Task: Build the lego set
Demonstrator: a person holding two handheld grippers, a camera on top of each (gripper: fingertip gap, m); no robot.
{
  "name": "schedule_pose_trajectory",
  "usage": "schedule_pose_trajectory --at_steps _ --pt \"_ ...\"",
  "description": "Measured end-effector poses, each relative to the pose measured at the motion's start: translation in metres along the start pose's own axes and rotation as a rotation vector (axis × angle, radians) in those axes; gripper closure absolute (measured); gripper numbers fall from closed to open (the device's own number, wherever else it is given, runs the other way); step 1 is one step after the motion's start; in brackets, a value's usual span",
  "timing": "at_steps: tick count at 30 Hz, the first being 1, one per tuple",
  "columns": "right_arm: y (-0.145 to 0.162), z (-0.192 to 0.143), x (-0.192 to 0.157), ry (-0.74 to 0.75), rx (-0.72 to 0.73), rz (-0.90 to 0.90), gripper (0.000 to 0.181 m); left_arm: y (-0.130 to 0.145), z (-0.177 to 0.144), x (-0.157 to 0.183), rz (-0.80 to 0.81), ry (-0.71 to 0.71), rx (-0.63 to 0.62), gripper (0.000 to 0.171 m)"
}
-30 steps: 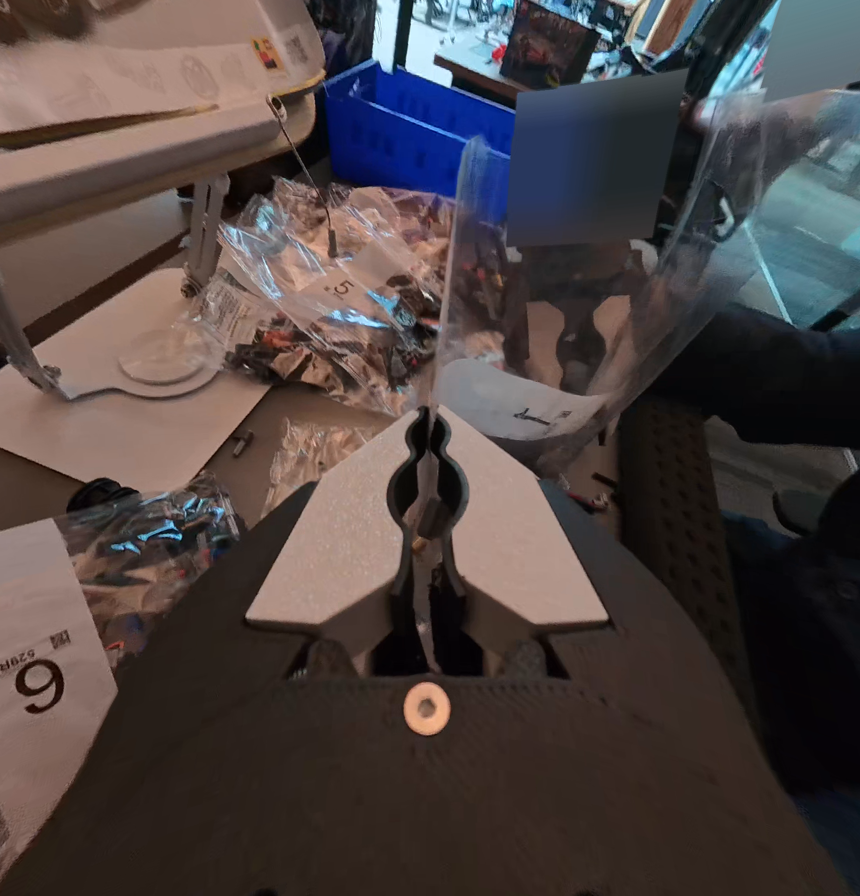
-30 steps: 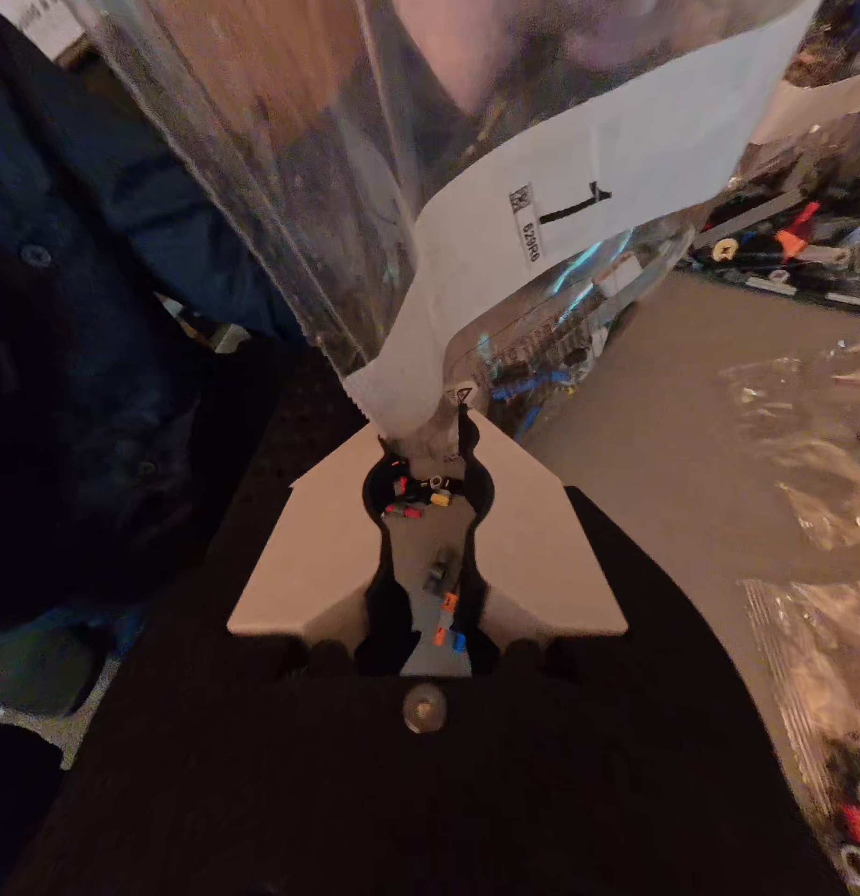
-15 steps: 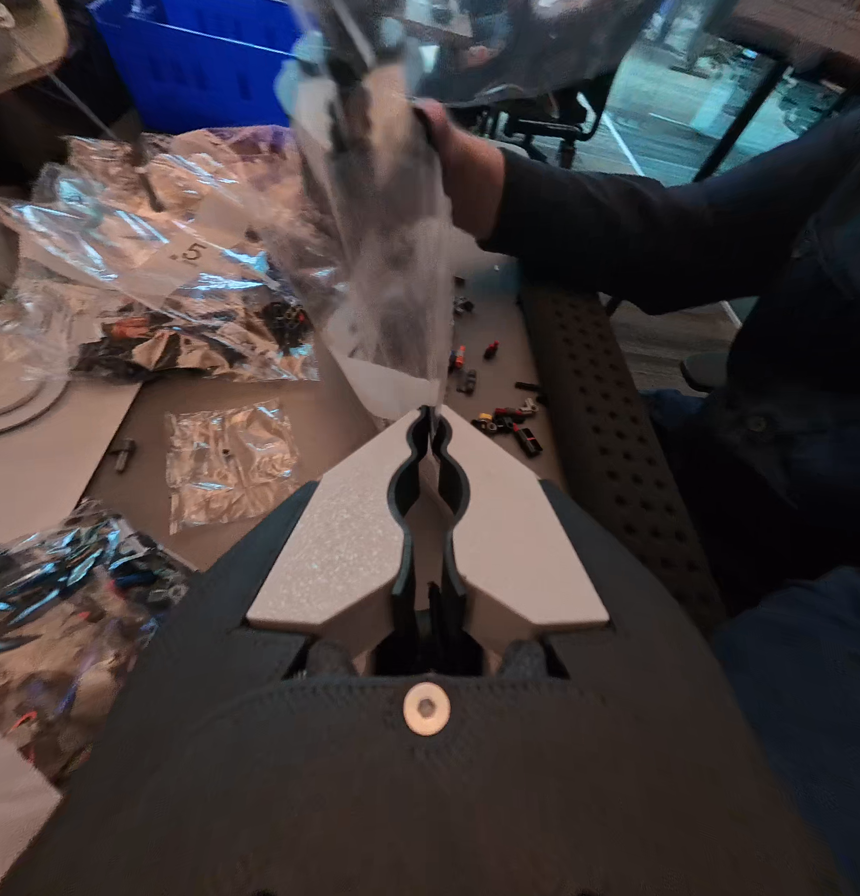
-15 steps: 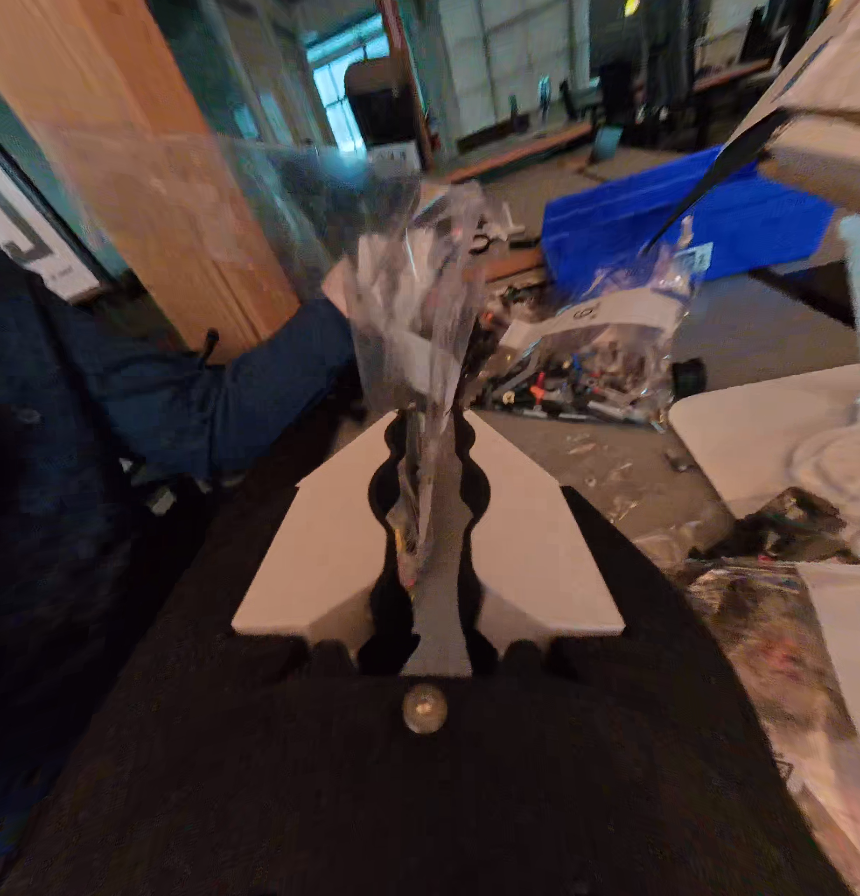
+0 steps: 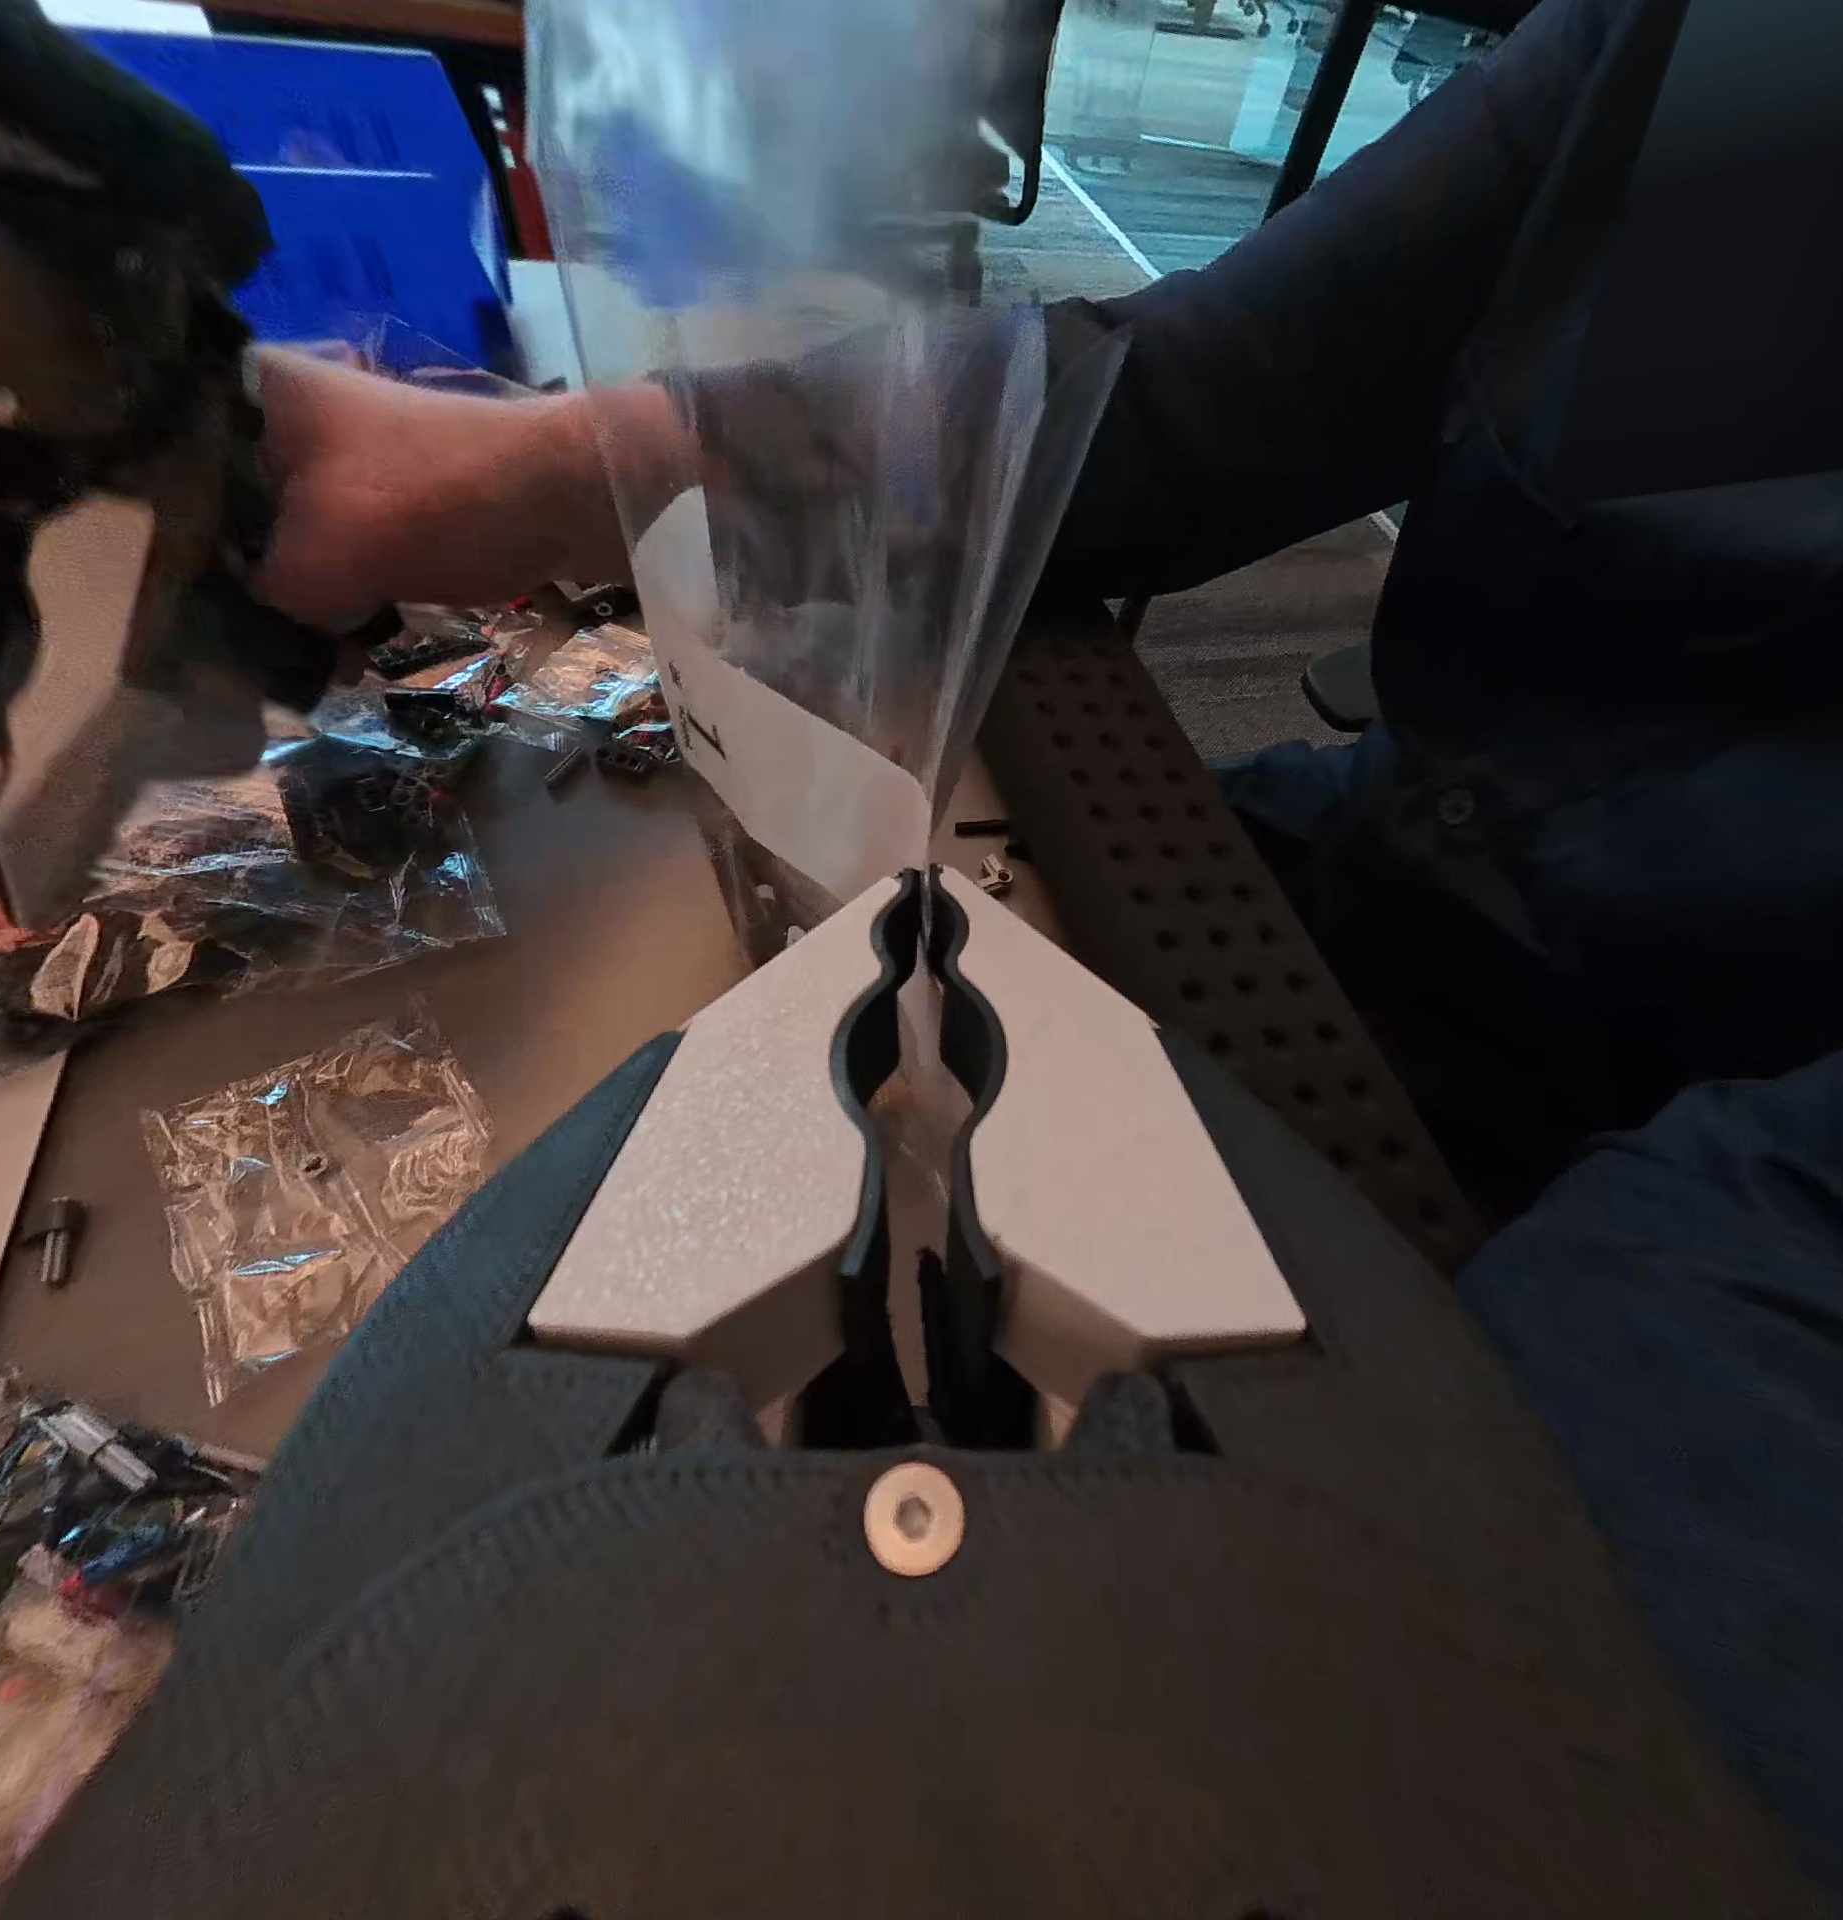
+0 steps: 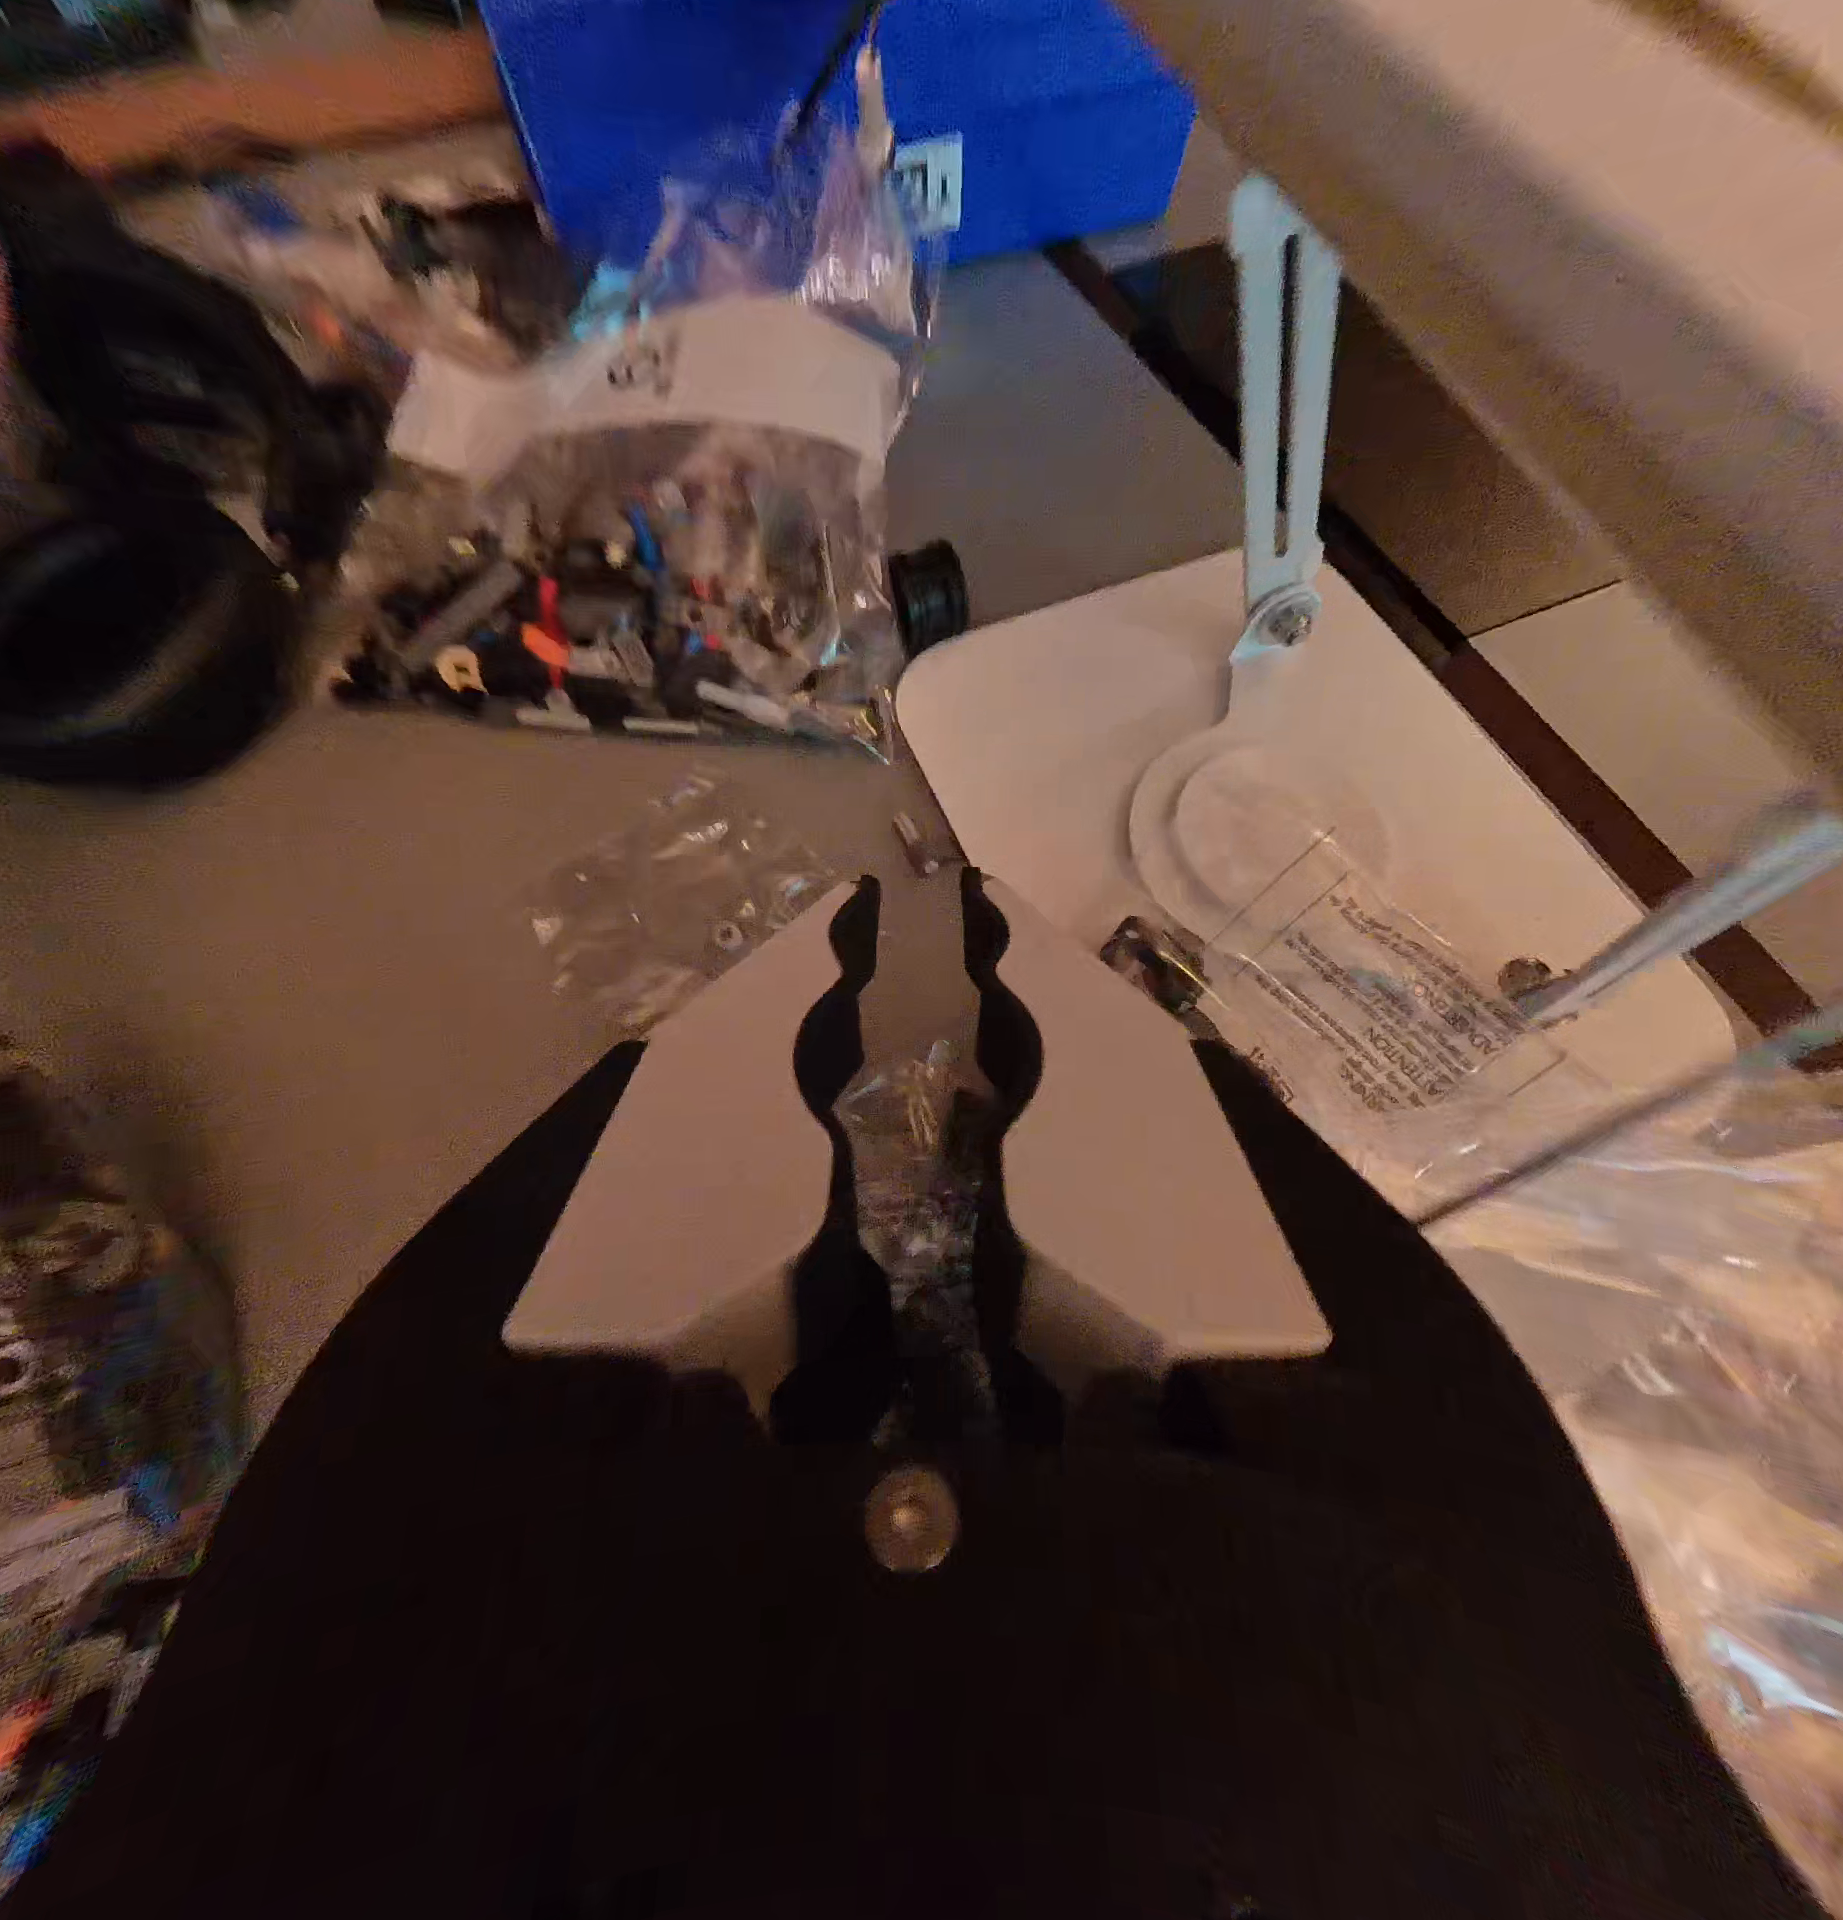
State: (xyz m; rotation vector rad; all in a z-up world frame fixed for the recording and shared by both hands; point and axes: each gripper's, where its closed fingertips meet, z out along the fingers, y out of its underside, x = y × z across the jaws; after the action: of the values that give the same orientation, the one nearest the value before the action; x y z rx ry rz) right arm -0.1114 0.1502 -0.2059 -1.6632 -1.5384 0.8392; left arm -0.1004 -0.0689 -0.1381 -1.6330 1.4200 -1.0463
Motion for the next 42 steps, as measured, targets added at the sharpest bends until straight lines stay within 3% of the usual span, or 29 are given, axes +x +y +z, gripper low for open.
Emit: schedule_pose_trajectory --at_steps 3,10,17,19,24,30,34,38,40,42 --pt "0.015 0.027 -0.006 0.012 -0.162 -0.107 0.164 -0.001 0.001 0.002 0.011 0.006 -0.002 0.171" --pt "0.025 0.060 0.001 0.086 -0.319 -0.185 0.166 -0.002 0.001 0.003 0.011 0.014 0.006 0.171" --pt "0.029 0.080 0.000 0.085 -0.338 -0.182 0.162 -0.001 0.002 -0.002 -0.008 0.000 0.005 0.171" --pt "0.030 0.081 -0.002 0.070 -0.342 -0.176 0.173 0.000 0.002 -0.003 -0.013 -0.002 0.005 0.171" --pt "0.023 0.070 -0.004 0.047 -0.316 -0.152 0.181 0.003 -0.001 -0.010 -0.046 -0.029 0.004 0.171" --pt "0.006 0.032 -0.008 0.000 -0.243 -0.090 0.181 0.017 -0.006 -0.035 -0.141 -0.118 -0.013 0.171" --pt "0.000 0.015 -0.012 -0.053 -0.195 -0.059 0.181 0.021 -0.004 -0.031 -0.145 -0.091 -0.020 0.171" --pt "0.001 0.023 -0.015 -0.062 -0.196 -0.060 0.181 0.020 0.001 -0.028 -0.133 -0.086 -0.048 0.171" --pt "0.009 0.034 -0.009 -0.017 -0.244 -0.079 0.165 0.021 0.002 -0.029 -0.137 -0.084 -0.049 0.171" --pt "0.018 0.045 -0.007 -0.005 -0.292 -0.095 0.168 0.021 0.002 -0.030 -0.141 -0.088 -0.047 0.171"
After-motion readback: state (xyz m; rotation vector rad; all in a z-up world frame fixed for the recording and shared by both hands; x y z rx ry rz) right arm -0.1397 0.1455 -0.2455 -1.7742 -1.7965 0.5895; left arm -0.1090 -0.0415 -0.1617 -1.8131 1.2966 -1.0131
